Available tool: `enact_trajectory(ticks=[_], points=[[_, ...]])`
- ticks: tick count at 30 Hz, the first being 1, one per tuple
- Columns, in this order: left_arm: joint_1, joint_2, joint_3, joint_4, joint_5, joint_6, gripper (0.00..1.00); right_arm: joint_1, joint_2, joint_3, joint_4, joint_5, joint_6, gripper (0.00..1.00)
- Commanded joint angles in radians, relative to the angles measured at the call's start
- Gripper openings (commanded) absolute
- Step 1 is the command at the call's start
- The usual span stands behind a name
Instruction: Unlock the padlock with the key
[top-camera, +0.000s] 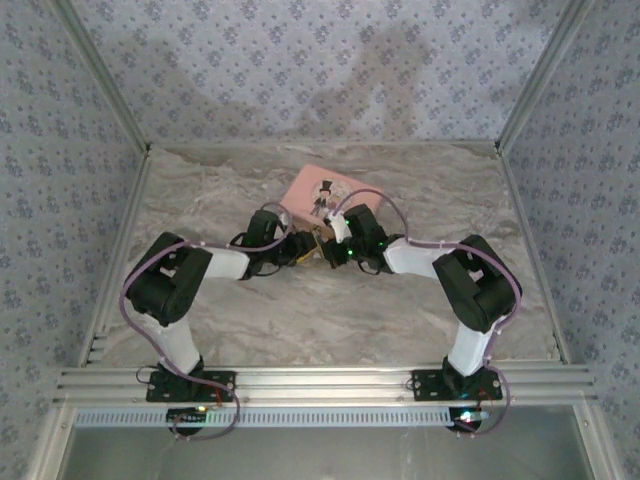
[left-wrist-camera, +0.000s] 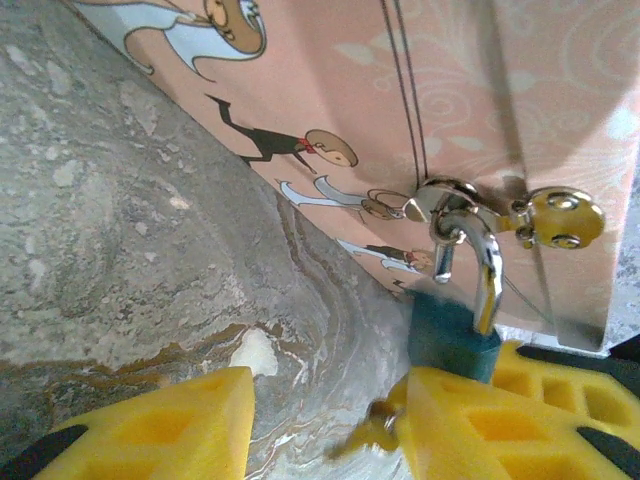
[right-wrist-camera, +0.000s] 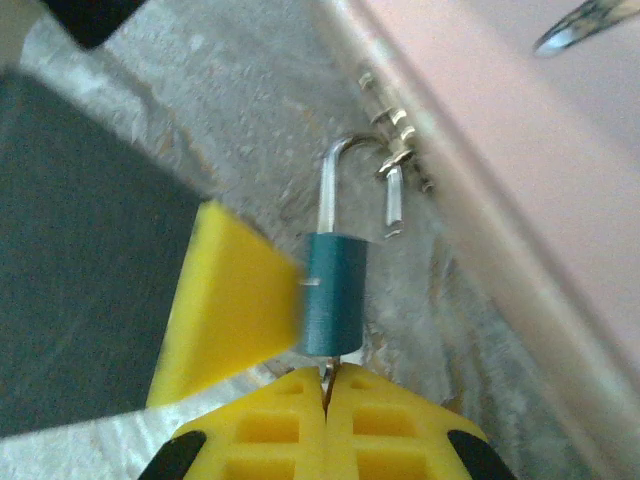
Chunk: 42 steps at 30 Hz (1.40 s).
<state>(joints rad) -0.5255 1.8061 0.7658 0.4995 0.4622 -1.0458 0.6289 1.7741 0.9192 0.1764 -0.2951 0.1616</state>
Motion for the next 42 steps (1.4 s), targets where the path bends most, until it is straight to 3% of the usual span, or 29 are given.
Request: enact_trajectory(ticks=[1,20,28,34,42], points=[[0.0,-0.071,-0.02,0.15,-0.035,-0.021,0.46,0.031,-0.011,-0.028,-0.091,-0.036,0.008,0.0],[-0.015,-0.066,0.04,-0.039,-0.048,0.048,0.48,0.033,-0.041,-0.034,-0.11,-0.002,-0.022,0.0],[0.056,-0.164,0.035,-0.17,-0.11,0.114,0.5,0.044,-0.026,0.108,-0.328,0.064,-0.253,0.0],[0.136,-0.249,0.059,-0.274,-0.199,0.17,0.55,0.047,-0.025,0.15,-0.388,0.083,-0.32,0.0],[0.224,-0.136,0.244,-0.368,-0.208,0.245,0.56,0.057,0.0,0.186,-0.415,0.116,-0.359,0.0]])
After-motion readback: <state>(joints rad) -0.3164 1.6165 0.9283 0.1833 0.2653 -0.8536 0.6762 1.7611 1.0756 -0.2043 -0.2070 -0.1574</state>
